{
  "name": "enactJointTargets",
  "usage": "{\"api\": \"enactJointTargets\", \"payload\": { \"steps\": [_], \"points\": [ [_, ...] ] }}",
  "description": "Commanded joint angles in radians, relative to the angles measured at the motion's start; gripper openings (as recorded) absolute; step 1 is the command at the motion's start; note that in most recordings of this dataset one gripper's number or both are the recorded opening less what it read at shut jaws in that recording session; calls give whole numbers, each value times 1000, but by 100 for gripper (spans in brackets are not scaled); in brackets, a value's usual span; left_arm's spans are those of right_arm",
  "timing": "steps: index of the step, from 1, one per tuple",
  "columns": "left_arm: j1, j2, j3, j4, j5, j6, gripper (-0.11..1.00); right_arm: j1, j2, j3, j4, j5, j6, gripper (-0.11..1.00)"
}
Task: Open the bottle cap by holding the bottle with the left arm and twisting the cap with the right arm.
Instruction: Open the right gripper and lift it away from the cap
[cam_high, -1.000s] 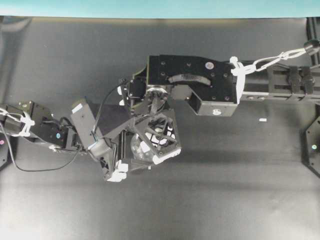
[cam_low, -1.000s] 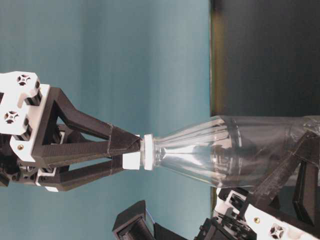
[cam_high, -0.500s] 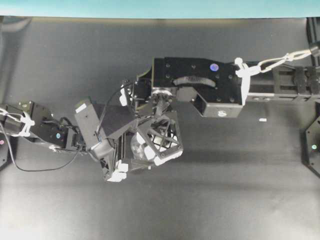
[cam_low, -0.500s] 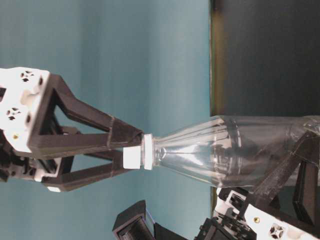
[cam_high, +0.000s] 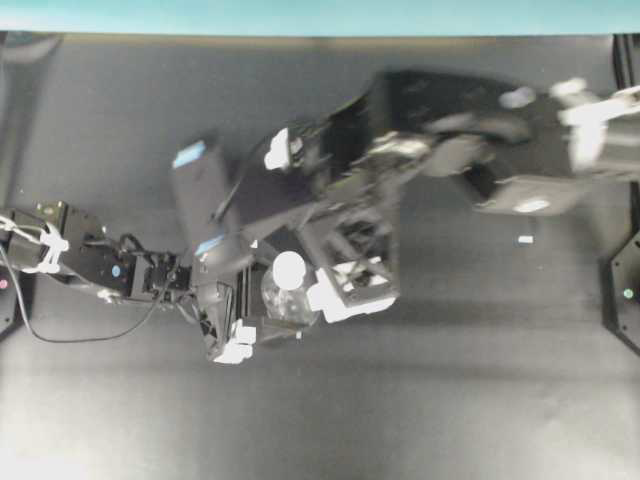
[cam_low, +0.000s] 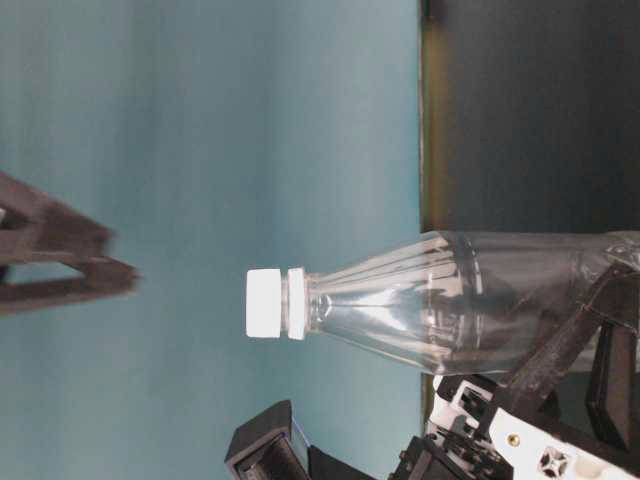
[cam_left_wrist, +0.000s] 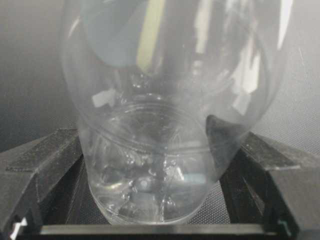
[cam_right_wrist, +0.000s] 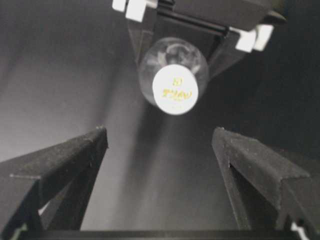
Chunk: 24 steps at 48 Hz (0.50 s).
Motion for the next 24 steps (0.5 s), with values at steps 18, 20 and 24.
{"api": "enactJointTargets", "payload": {
  "steps": [18, 20, 24],
  "points": [
    [-18, 18, 20, 5, 29, -11, 84, 6, -103, 11, 0, -91, 103, 82],
    [-18, 18, 18, 5, 29, -11, 84, 6, -114, 26, 0, -110, 107, 82],
    [-18, 18, 20, 5, 29, -11, 84, 6, -140, 69, 0, -156, 117, 82]
  ]
}}
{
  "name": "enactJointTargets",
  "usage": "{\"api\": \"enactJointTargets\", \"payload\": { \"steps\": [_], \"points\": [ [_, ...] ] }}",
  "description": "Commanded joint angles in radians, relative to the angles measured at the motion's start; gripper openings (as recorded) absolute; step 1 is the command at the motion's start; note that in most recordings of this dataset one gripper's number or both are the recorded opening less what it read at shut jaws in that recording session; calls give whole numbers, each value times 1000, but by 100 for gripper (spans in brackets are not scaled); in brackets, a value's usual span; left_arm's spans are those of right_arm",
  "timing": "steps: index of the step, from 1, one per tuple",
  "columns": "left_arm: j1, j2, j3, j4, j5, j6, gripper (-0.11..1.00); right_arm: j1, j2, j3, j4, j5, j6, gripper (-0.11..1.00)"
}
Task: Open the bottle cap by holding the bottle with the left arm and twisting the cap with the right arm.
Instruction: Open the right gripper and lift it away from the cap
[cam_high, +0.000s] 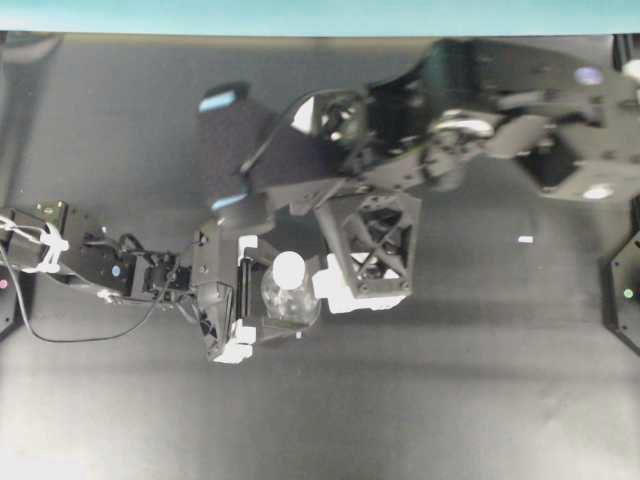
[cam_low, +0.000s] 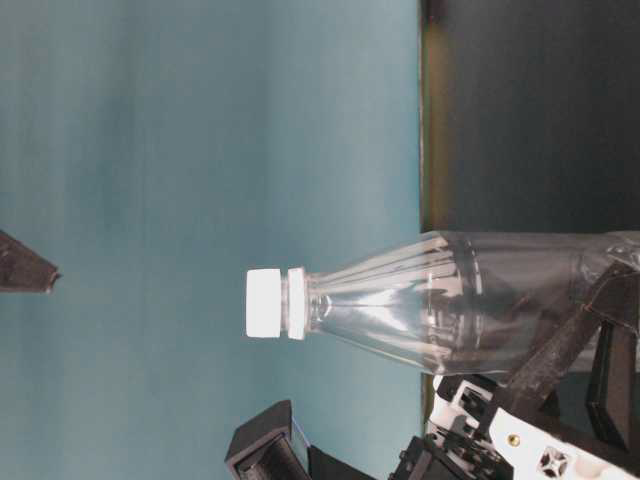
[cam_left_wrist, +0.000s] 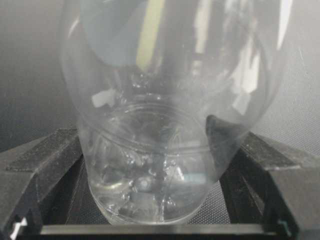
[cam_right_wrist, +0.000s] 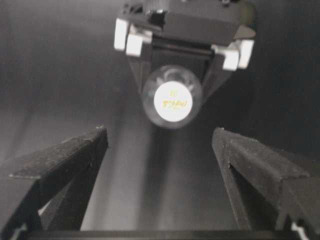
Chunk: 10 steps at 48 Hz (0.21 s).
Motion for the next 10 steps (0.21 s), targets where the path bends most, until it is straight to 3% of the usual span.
{"api": "enactJointTargets", "payload": {
  "steps": [1, 10],
  "points": [
    [-18, 18, 20, 5, 29, -11, 84, 3, -54, 29, 3, -44, 20, 82],
    [-20, 17, 20, 5, 29, -11, 84, 5, -127, 161, 2, -179, 74, 82]
  ]
}}
